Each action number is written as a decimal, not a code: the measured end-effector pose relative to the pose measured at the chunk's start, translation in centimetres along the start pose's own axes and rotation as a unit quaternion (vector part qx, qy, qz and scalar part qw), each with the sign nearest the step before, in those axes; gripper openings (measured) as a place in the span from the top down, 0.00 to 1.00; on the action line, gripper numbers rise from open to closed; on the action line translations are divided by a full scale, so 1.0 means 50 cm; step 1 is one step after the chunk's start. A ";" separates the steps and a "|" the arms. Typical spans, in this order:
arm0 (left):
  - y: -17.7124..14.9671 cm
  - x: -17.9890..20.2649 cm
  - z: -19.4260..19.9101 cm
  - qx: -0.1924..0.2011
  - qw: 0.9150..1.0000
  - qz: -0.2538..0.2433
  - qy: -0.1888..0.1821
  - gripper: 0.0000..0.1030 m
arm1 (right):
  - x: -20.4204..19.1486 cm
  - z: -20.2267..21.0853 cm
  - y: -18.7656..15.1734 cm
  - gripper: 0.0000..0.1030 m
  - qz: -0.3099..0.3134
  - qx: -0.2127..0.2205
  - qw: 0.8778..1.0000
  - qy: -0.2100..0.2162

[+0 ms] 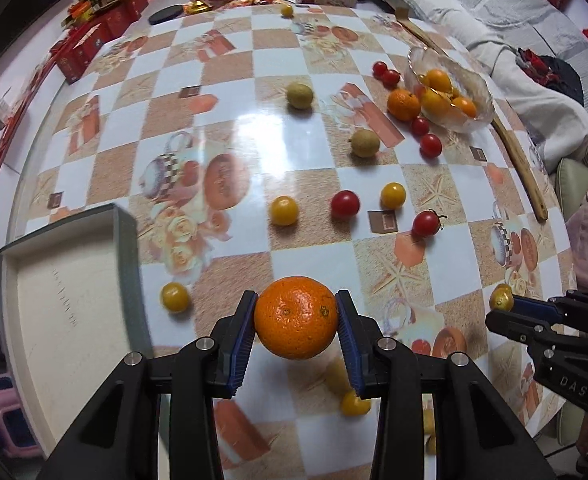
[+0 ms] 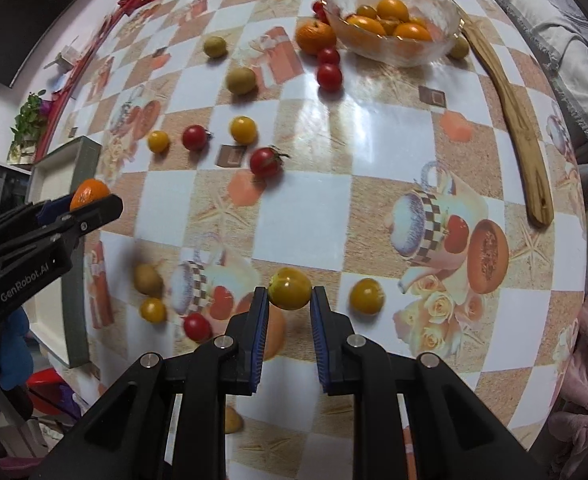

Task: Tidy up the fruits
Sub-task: 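Carry both fruits to the white tray and open both grippers to drop them, then return both tools to the table and approach more tomatoes, then grasp a yellow tomato with the left gripper while the right grasps a red tomato, then carry both tomatoes into the white tray and release them, then move both tools back over the table toward the remaining tomatoes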

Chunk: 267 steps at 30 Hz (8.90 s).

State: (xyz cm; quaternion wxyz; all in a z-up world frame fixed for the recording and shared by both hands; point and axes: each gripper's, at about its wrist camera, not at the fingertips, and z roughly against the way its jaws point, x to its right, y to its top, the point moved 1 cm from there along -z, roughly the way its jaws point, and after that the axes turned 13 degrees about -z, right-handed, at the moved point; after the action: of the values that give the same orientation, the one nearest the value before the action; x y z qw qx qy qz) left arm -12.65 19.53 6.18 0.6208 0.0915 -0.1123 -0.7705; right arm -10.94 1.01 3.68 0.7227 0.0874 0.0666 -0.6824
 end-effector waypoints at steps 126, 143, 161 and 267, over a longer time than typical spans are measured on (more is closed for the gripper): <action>0.074 -0.029 -0.061 0.009 1.000 -0.004 -0.009 0.79 | -0.085 -0.068 0.149 0.69 -0.005 0.029 1.000 -0.005; -0.096 -0.159 0.060 0.010 0.997 0.071 0.017 0.79 | -0.132 0.008 0.068 0.69 0.031 0.023 0.999 0.007; -0.211 -0.385 0.054 -0.008 0.983 0.160 0.090 0.79 | -0.435 -0.045 0.058 0.69 0.136 -0.009 0.990 0.046; 0.153 0.062 -0.155 -0.042 0.994 -0.088 0.049 0.28 | 0.082 -0.056 0.027 0.21 -0.088 0.008 0.993 -0.084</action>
State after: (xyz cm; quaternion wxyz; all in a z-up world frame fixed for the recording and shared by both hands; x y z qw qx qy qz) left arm -3.99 14.47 0.96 0.5585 0.1130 -0.0406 -0.8208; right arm -9.27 -2.31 0.13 0.6621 0.0298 0.0077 -0.7488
